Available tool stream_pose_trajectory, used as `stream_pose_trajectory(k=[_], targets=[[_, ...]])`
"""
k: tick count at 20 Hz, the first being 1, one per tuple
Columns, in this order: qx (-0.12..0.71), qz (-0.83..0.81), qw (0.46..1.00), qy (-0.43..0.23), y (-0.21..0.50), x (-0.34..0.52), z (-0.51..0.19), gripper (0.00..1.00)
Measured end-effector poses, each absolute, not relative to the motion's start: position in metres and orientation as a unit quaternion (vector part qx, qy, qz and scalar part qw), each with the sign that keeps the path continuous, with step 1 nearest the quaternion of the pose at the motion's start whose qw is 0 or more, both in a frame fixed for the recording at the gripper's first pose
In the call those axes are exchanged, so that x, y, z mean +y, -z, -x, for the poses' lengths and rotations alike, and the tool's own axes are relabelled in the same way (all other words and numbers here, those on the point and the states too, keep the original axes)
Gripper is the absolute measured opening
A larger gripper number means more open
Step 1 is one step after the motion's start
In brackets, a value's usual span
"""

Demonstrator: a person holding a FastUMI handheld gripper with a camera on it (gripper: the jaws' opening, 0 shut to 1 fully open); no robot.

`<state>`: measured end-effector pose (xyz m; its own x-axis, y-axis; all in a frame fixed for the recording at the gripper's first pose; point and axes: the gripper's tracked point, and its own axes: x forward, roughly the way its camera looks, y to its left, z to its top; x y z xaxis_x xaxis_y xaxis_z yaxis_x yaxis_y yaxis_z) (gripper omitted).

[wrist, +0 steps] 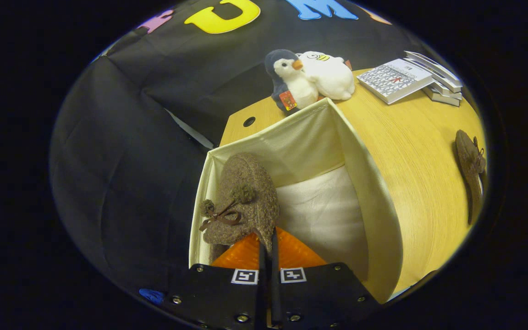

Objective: Open the storage box then place both shoes into the box .Put the left shoe in first, then the right shoe, with the right side of both shoes facing outward in a uniform manner.

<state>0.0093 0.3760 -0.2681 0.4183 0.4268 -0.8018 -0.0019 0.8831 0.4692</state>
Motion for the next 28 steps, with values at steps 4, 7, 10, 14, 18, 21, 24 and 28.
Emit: stream_pose_trajectory(k=[4,7,10,14,18,21,24,28], targets=[[0.516,-0.212,0.811,-0.176,0.257,0.391,-0.007,0.54],[0.494,-0.172,0.831,-0.190,0.240,0.378,-0.011,1.00],[0.460,-0.140,0.852,-0.205,0.216,0.361,-0.016,0.98],[0.417,-0.133,0.874,-0.212,0.179,0.324,-0.023,0.98],[0.387,-0.125,0.890,-0.204,0.157,0.269,-0.027,0.98],[0.381,-0.116,0.899,-0.183,0.155,0.222,-0.029,0.98],[0.382,-0.115,0.903,-0.161,0.156,0.180,-0.028,0.98],[0.380,-0.095,0.911,-0.131,0.161,0.123,-0.026,0.98]])
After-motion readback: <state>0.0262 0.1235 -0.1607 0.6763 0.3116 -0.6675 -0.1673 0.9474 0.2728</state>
